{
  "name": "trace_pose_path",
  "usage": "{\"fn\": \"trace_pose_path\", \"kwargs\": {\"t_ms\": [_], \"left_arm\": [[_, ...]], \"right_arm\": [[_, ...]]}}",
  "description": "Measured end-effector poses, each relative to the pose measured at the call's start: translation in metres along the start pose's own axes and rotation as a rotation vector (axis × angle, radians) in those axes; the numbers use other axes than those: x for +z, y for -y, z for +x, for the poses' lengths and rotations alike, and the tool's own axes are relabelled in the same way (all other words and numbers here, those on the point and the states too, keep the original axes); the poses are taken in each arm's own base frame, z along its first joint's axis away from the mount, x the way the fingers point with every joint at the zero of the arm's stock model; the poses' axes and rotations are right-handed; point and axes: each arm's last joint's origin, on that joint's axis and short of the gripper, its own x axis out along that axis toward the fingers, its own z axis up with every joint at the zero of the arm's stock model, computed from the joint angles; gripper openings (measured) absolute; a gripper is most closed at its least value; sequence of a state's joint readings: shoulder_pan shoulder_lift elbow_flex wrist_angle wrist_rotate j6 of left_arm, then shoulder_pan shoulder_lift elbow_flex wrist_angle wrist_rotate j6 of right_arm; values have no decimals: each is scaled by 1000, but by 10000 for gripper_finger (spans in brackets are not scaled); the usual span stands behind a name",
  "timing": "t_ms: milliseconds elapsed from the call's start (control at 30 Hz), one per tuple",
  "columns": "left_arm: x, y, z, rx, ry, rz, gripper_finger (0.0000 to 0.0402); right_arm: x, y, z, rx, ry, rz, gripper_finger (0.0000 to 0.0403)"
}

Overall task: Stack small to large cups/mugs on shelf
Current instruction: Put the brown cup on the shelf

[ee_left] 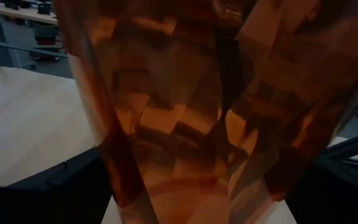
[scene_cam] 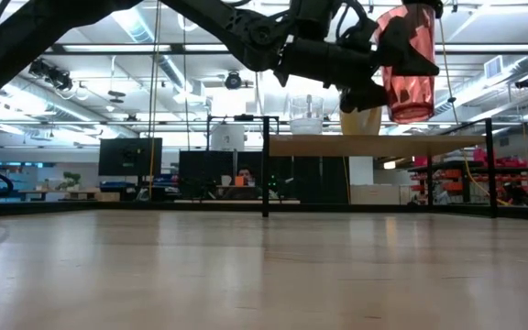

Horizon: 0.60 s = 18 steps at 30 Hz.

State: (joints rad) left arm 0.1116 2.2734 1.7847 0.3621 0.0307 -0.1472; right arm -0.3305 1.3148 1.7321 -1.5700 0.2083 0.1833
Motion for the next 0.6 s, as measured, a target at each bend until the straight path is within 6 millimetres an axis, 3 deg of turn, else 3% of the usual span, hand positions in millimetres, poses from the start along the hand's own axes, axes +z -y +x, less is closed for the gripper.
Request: {"fn": "trace_pose_path", "kwargs": {"t_ms": [600], "left_arm": [[-2, -7, -1, 18, -35, 22, 396]], "right_arm": [[-21, 10, -25, -12, 94, 55, 0]]}}
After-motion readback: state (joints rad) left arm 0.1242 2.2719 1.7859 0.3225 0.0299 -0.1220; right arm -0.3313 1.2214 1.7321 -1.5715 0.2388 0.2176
